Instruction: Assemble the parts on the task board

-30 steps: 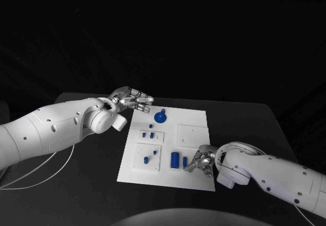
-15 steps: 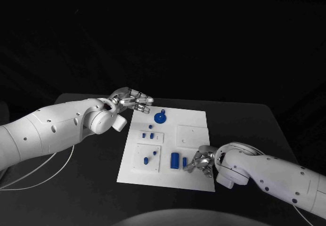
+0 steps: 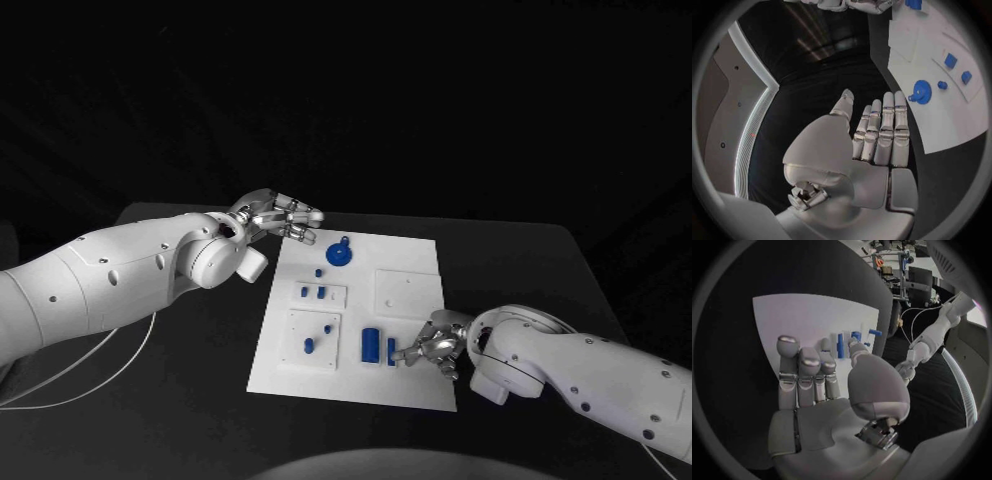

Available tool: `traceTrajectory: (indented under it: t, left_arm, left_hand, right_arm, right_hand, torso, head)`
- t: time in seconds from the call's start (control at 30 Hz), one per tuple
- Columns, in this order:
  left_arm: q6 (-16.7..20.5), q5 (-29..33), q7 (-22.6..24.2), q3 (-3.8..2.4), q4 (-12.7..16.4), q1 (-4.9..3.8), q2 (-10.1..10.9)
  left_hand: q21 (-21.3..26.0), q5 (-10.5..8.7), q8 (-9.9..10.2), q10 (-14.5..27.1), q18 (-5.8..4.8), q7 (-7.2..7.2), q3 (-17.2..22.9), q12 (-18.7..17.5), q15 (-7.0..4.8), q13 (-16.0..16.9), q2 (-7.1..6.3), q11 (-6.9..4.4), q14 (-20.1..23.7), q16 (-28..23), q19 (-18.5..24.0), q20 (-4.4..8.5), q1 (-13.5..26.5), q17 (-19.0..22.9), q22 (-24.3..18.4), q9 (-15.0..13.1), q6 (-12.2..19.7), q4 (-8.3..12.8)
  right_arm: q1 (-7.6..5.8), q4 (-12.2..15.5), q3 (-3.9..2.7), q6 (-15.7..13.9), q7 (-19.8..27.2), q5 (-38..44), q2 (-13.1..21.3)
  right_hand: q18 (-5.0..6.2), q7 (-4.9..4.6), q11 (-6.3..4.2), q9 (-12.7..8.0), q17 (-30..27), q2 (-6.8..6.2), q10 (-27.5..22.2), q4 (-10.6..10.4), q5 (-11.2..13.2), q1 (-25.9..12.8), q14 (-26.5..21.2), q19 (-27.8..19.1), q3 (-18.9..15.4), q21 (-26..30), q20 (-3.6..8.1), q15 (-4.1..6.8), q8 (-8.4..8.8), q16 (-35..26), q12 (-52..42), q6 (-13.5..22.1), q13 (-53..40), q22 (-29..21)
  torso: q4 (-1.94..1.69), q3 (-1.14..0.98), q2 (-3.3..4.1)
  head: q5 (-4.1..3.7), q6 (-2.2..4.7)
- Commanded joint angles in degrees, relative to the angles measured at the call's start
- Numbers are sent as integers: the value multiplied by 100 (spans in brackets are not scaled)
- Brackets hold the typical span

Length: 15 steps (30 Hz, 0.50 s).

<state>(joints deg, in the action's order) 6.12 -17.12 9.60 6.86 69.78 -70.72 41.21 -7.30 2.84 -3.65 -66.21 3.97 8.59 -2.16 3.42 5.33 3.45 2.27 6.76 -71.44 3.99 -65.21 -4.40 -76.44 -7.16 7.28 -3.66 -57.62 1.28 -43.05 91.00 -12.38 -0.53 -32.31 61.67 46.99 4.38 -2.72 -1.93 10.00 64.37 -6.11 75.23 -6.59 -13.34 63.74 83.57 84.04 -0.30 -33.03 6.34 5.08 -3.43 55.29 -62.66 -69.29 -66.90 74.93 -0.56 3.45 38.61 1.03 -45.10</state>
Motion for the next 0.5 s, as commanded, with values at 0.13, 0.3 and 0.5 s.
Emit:
traceTrajectory:
  t: [0.13,0.3,0.5]
  left_arm:
    - [-35,-8,68,-2,-71,0,-42]
    - [-13,15,95,-3,-122,8,-69]
    - [14,35,124,-3,-149,16,-81]
  left_hand:
    - [33,8,-3,45,-33,-6,0,-2,-2,-1,-4,15,22,-13,36,6,46,-5,5,-1,44,-25]
    - [32,9,-4,46,-32,-5,3,-1,-3,-1,-3,15,20,-12,35,6,47,-6,6,-1,49,-24]
    - [32,9,-4,46,-32,-5,3,-1,-3,-1,-3,15,20,-12,35,6,47,-6,6,-1,49,-24]
  right_arm:
    - [-15,61,-227,-146,285,-51,132]
    - [-40,-52,-327,-290,325,-54,128]
    - [-52,-186,-358,-419,285,-4,29]
  right_hand:
    - [-33,2,-6,40,13,231,-26,78,-72,-35,-10,274,-294,27,14,14,-25,-36,14,37,23,-21]
    - [-38,13,-15,35,35,641,-1,380,-119,-93,0,278,-487,-43,16,18,-21,-20,-14,13,16,-16]
    - [-59,55,-43,22,44,809,34,644,-82,0,9,281,-324,-94,26,29,-20,5,-44,-93,-4,-7]
  torso:
    - [31,3,-30]
    - [29,-17,-63]
    - [30,-48,-85]
  head:
    - [-45,81]
    - [-24,122]
    - [-11,123]
